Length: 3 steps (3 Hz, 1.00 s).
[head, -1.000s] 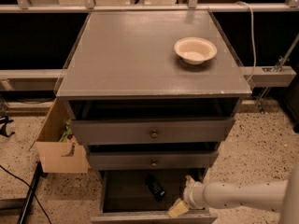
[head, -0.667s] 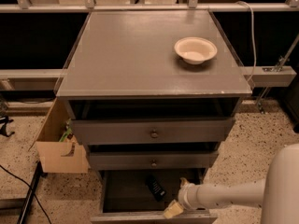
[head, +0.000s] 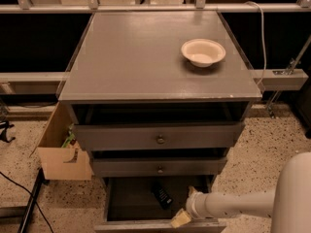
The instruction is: Pick rxbar blueberry from bottom drawer and place on counter
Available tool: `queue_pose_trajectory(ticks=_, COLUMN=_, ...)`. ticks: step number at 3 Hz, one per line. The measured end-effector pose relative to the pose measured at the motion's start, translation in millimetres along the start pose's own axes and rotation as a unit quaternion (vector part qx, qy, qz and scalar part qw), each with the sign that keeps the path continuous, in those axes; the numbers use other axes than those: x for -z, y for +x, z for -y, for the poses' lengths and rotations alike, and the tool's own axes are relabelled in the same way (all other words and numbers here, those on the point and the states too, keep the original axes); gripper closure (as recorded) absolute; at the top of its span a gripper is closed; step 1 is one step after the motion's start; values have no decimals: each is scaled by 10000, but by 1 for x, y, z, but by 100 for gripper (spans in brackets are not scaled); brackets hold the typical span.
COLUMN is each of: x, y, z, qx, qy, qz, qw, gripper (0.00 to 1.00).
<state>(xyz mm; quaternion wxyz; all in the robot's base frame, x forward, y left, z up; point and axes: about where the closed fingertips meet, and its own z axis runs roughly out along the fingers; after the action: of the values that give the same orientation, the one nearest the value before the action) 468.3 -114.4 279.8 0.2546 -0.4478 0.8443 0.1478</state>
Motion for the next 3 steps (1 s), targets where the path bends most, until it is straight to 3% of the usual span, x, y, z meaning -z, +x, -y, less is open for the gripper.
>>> queue_pose_trajectory(ticks=1, x=-21, y=4, z=2, qx=-90, qy=-10, qz=98, qw=9999, gripper=0)
queue_pose_trajectory(ticks=3, x=-72, y=1, z=-11, qx=-229, qy=-119, qz=726, qw=9970, gripper=0)
